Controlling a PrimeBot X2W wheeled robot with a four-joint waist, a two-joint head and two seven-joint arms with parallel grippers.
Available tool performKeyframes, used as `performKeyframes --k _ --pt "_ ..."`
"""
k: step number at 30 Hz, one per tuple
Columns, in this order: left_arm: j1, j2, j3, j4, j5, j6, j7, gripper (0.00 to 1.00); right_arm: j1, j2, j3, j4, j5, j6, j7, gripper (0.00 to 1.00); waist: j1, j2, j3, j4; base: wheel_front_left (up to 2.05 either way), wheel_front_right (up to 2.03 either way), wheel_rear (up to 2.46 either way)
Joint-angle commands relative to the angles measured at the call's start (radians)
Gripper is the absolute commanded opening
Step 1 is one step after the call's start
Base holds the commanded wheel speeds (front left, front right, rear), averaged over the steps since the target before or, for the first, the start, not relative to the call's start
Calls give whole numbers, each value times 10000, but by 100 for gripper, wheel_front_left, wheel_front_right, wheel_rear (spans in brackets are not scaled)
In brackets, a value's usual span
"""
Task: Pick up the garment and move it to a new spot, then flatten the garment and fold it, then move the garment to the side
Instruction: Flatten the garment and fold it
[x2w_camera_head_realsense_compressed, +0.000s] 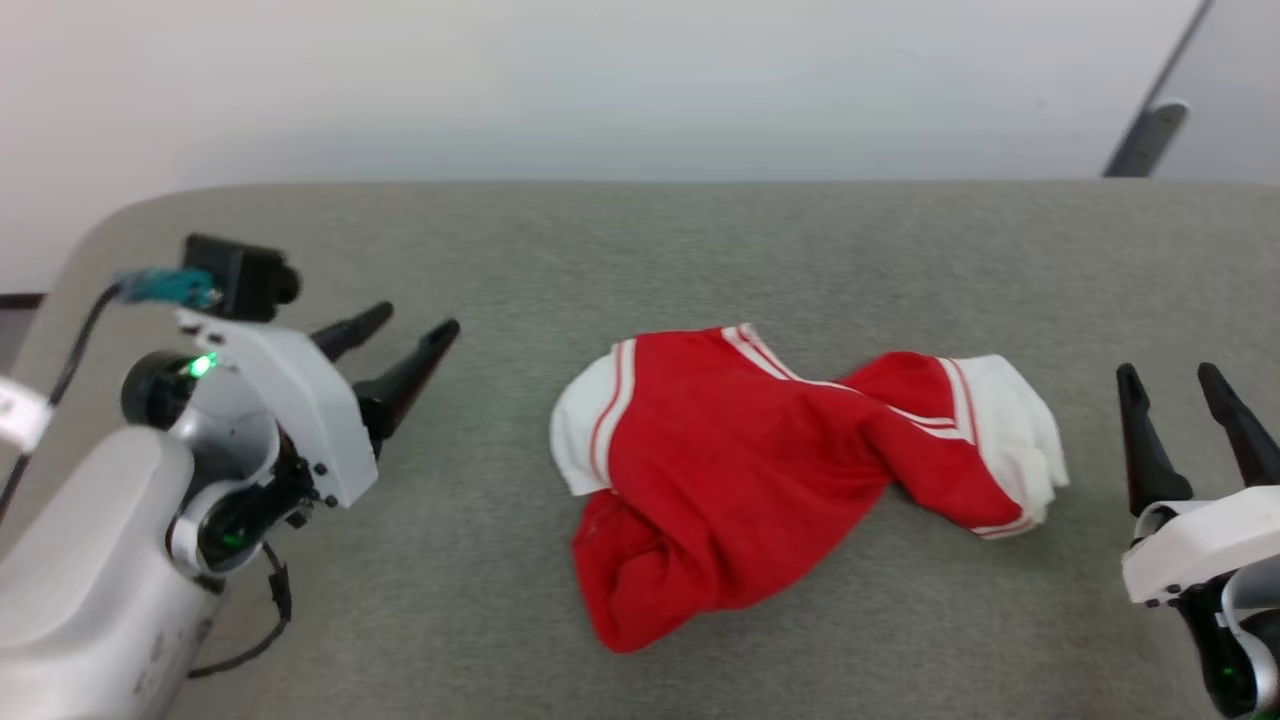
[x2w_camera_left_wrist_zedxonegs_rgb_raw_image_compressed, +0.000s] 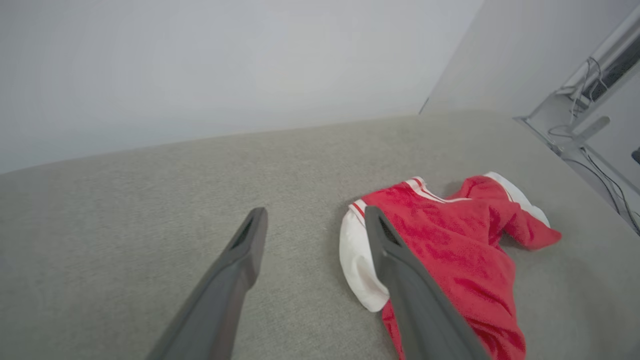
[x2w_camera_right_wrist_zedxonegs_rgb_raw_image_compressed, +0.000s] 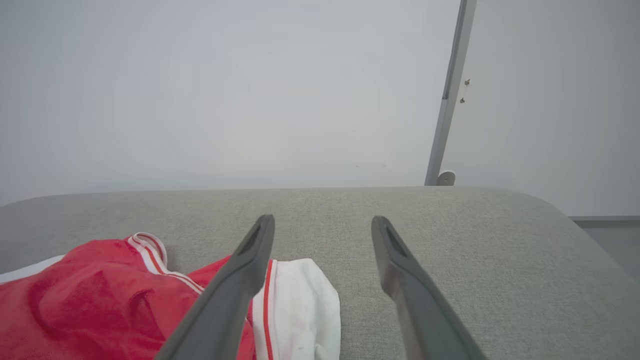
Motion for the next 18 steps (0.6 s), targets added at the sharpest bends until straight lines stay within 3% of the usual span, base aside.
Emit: performKeyframes --k 1,8,18 --pt "-217 23 -178 175 -95 -29 301 100 95 79 14 -54 -63 -14 -102 100 0 -1 201 -445 0 0 0" --pt "-1155 -55 -1015 1303 -697 -31 2147 100 128 448 74 -185 -203 -14 -307 100 0 -1 593 -1052 0 0 0" --pt "-1776 -457 -1524 2467 -1032 -31 3205 100 -165 624 96 -142 -226 -14 -475 100 0 -1 1163 -1429 0 0 0"
